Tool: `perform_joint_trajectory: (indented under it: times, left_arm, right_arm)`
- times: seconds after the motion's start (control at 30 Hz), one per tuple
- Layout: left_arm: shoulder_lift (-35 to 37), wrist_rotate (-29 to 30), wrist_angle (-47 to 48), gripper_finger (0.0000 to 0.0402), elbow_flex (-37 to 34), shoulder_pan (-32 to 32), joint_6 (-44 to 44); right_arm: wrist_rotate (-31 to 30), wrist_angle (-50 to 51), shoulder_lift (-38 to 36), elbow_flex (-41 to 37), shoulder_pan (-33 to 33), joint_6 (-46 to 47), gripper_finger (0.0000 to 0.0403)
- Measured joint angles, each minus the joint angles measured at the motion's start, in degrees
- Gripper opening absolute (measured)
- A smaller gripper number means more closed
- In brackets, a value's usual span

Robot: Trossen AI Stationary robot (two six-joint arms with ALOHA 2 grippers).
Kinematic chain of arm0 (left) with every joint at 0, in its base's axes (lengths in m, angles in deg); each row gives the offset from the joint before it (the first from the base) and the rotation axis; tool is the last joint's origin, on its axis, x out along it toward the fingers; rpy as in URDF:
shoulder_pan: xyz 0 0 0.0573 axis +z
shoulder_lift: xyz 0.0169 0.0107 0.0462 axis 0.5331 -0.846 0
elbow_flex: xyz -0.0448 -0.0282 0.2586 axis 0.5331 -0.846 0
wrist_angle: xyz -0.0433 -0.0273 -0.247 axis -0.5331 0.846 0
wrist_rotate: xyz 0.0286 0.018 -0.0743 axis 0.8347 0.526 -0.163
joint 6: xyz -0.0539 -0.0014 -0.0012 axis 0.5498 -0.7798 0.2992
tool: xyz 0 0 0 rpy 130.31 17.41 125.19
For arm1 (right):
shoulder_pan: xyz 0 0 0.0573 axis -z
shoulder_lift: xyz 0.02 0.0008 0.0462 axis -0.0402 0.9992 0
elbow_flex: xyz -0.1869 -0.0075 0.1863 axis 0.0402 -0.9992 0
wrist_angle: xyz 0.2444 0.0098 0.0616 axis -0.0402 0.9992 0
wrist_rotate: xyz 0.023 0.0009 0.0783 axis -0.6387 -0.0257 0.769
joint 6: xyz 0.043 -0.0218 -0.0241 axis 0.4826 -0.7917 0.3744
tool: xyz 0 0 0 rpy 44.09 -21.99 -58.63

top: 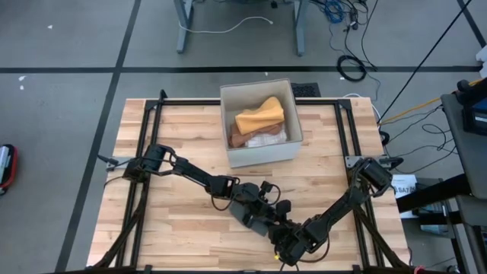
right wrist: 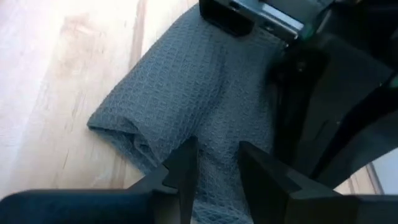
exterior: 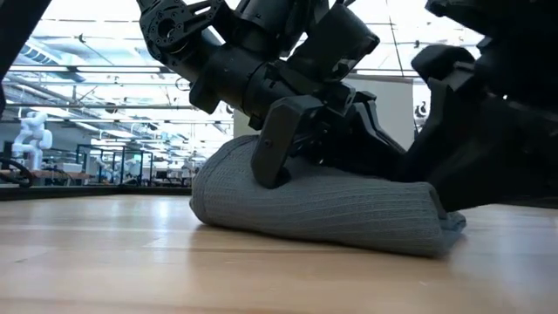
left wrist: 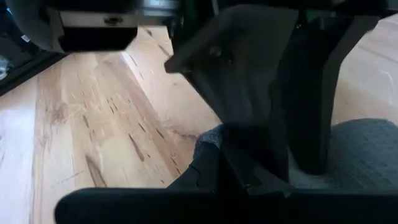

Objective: Fold towel
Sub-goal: Fold the orange towel

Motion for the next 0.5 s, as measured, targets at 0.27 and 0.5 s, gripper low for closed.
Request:
perform_joint_trajectory:
  times: [0.27, 0.5]
  left_arm:
    - [1.7, 0.0, 0.4, 0.0005, 0.0, -0.3, -0.5]
    - [5.2, 5.9, 3.3, 0.0055, 0.6, -1.5, -1.6]
  right_arm:
    - [-0.4, 2.6, 0.0, 0.0, -0.5, 3.6, 0.0106]
    - [0.5, 4.3, 0.0, 0.0, -0.5, 6.7, 0.0106]
